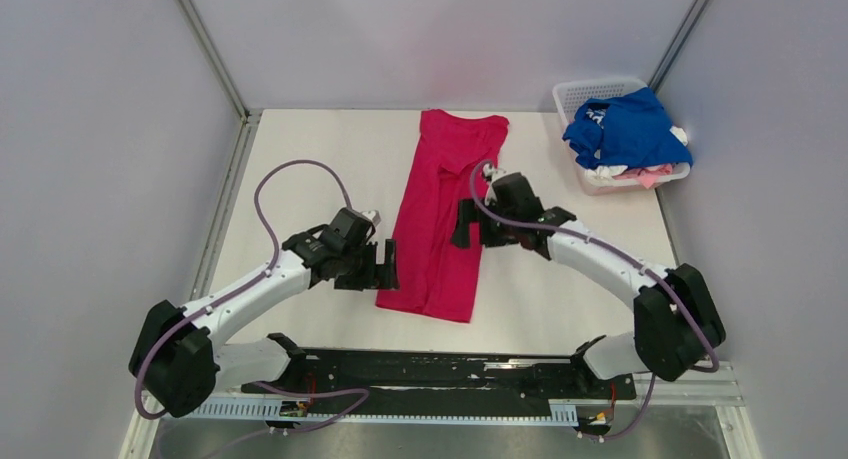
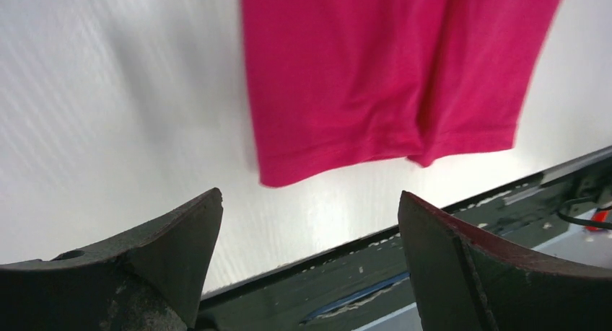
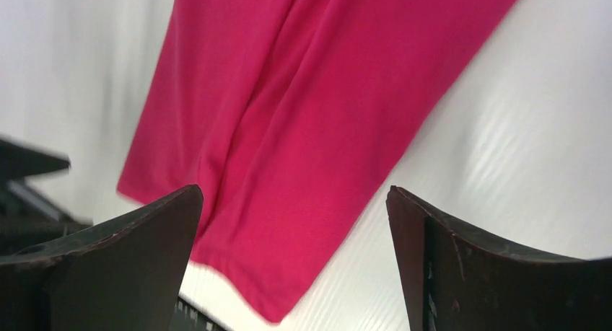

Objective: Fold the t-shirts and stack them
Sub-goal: Rotate the tshirt 85 degrees, then grab the bottom of the folded rectangular tshirt with both arms

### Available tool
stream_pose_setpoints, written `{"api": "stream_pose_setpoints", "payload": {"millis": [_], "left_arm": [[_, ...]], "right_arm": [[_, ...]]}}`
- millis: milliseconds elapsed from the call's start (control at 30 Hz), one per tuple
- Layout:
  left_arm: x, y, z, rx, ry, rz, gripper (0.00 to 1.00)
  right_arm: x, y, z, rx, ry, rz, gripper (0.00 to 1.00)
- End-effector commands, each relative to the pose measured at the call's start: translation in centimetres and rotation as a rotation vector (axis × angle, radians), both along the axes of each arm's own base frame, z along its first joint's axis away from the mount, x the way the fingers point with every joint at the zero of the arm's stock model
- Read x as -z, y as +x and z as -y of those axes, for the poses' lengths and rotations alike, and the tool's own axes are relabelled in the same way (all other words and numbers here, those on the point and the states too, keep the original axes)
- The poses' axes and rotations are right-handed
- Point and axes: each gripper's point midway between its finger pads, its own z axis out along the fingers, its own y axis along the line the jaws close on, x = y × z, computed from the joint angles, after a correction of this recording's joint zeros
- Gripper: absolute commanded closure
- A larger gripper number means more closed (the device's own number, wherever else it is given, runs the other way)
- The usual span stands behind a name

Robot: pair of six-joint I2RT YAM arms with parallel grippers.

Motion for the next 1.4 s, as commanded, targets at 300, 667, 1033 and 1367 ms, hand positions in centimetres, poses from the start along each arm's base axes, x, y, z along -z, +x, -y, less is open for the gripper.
{"api": "stream_pose_setpoints", "payload": {"millis": [300,667,1033,1367], "left_arm": [[5.0,-1.7,-0.7,-0.066,-0.002,-0.083,0.28],[7.5,-2.3,-1.2,-0.055,0.042,-0.126,0.77],[7.9,-2.6,-1.2,-0.069,0.043,-0.149,0.95],[6.8,-7.0,-2.1,-0.082,-0.030,-0.234,1.00]], "right_arm": [[6.0,-16.4,-3.8,-0.166,0.008,-0.249,0.13],[9.0,-17.6,-3.3,-0.148,-0.085,-0.249,0.43],[10.5,-17.9,-3.2,-0.123,-0.081,-0.258,0.77],[9.4,-23.4,-3.1,-0.183,0.052,-0.375,1.00]]}}
